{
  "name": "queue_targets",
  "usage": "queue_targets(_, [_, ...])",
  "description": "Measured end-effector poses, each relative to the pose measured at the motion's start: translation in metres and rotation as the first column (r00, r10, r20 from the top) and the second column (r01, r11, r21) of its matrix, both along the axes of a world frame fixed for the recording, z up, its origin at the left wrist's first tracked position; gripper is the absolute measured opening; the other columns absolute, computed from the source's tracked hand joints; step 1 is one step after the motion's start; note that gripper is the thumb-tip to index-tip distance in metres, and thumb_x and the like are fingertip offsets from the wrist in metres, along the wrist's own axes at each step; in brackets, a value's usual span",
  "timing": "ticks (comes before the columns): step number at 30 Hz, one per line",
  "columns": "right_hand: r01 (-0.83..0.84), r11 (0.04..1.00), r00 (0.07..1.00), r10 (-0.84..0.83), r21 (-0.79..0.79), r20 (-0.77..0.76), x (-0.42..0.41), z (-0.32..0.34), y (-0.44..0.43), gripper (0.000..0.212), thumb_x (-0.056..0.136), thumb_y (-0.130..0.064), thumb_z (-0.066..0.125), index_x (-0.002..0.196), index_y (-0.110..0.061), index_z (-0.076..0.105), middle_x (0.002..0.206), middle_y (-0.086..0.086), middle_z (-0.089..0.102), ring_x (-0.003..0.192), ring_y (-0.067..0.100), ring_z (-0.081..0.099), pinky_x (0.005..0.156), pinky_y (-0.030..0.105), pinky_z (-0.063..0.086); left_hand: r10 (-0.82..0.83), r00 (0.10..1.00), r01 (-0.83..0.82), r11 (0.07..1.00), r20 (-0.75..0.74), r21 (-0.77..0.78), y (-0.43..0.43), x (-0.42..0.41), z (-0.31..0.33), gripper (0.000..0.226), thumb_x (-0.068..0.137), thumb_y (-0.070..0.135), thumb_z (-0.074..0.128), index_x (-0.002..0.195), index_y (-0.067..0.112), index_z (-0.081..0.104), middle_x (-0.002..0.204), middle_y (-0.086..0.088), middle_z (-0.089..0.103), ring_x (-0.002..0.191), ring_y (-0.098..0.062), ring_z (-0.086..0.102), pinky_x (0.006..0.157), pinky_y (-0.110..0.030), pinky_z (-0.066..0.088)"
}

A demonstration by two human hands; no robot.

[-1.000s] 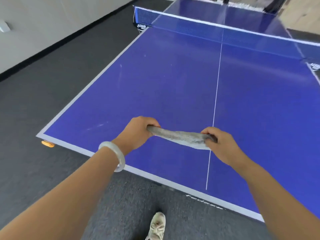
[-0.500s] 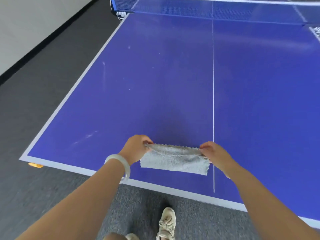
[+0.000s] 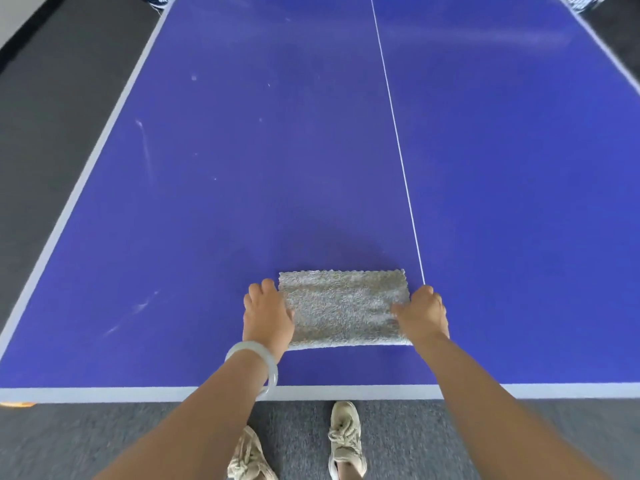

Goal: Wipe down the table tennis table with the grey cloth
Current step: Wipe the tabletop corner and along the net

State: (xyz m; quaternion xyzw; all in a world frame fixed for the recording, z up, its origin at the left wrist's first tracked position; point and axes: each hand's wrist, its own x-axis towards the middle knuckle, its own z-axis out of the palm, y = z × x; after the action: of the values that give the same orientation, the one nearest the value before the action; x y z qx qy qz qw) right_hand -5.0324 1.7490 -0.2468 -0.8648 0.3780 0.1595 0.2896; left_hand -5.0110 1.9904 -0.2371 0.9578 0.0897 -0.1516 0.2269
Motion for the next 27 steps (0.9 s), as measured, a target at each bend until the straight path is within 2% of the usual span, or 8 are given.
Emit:
queue_targets(3, [0.063,0.997,0.996,-0.065,0.035,0.059,0.006,-0.005,-0.004,0.026,0.091,-0.020,0.064,0.107,-0.001,0.057,0.112,0.019,0.059,0.111,0.039,0.054,0.078,0.037,0.046,0.101,0.993,-0.109,0.978,-0.056,-0.179,0.007,0.015,-0.002,0.055,0.093,0.015,0.066,0.140,0.005,0.038,0.135,-0.011,0.040,0.129,-0.029,0.039,0.099,-0.039,0.040])
queue_targets(7, [0.186,0.976,0.966,-0.202,0.108,0.160,0.023,-0.004,-0.004,0.022,0.088,-0.016,0.065,0.109,-0.010,0.064,0.098,0.008,0.063,0.093,0.030,0.057,0.068,0.031,0.043,0.132,0.987,-0.153,0.934,-0.087,-0.323,0.010,0.040,-0.011,0.053,0.091,0.011,0.066,0.139,0.009,0.042,0.128,-0.007,0.048,0.119,-0.027,0.050,0.097,-0.042,0.047])
queue_targets(11, [0.256,0.952,0.936,-0.288,0.169,0.202,0.027,-0.005,-0.005,0.012,0.087,-0.016,0.068,0.099,-0.017,0.069,0.082,-0.001,0.061,0.078,0.023,0.057,0.053,0.024,0.037,0.147,0.980,-0.188,0.902,-0.132,-0.390,0.010,0.056,-0.014,0.012,0.092,0.012,0.062,0.102,0.018,0.062,0.094,0.000,0.066,0.085,-0.022,0.062,0.071,-0.037,0.054])
queue_targets(14, [0.265,0.933,0.892,-0.333,0.244,0.306,0.019,-0.002,-0.005,0.008,0.085,-0.017,0.073,0.092,-0.019,0.069,0.079,-0.006,0.061,0.070,0.015,0.054,0.056,0.023,0.038,0.136,0.988,-0.154,0.888,-0.072,-0.433,0.012,0.058,-0.012,0.015,0.088,0.009,0.065,0.080,0.022,0.065,0.081,0.005,0.066,0.078,-0.017,0.063,0.062,-0.025,0.047])
queue_targets(17, [0.218,0.890,0.867,-0.365,0.400,0.340,0.007,0.008,-0.010,0.004,0.087,-0.016,0.071,0.086,-0.016,0.067,0.075,-0.005,0.057,0.066,0.013,0.047,0.060,0.024,0.038,0.157,0.983,-0.184,0.779,-0.097,-0.599,0.017,0.055,-0.001,0.011,0.089,0.010,0.067,0.083,0.019,0.066,0.085,0.003,0.068,0.075,-0.011,0.059,0.057,-0.015,0.042])
queue_targets(20, [0.129,0.855,0.925,-0.287,0.502,0.250,-0.005,0.018,-0.023,0.016,0.090,-0.015,0.064,0.075,-0.016,0.058,0.072,-0.001,0.049,0.073,0.019,0.044,0.071,0.030,0.037,-0.079,0.975,-0.085,0.731,-0.208,-0.677,0.032,0.046,0.011,0.006,0.092,0.015,0.066,0.088,0.019,0.065,0.082,0.006,0.068,0.074,-0.007,0.054,0.062,-0.018,0.037])
queue_targets(24, [0.116,0.913,0.988,-0.147,0.390,0.050,-0.018,0.020,-0.031,0.024,0.094,-0.021,0.053,0.075,-0.010,0.064,0.063,-0.003,0.053,0.065,0.019,0.051,0.063,0.030,0.038,-0.370,0.858,0.098,0.799,-0.357,-0.593,0.045,0.032,0.013,0.024,0.102,0.020,0.050,0.087,0.010,0.065,0.074,-0.001,0.070,0.064,-0.013,0.062,0.057,-0.016,0.043])
queue_targets(27, [0.062,0.978,0.998,-0.064,0.198,0.007,-0.024,0.011,-0.028,0.013,0.096,-0.018,0.054,0.089,-0.008,0.060,0.075,0.007,0.063,0.064,0.021,0.059,0.057,0.029,0.042,-0.177,0.936,0.092,0.957,-0.303,-0.273,0.037,0.020,0.000,0.029,0.103,0.023,0.044,0.085,0.006,0.059,0.080,-0.009,0.069,0.062,-0.020,0.060,0.058,-0.027,0.045])
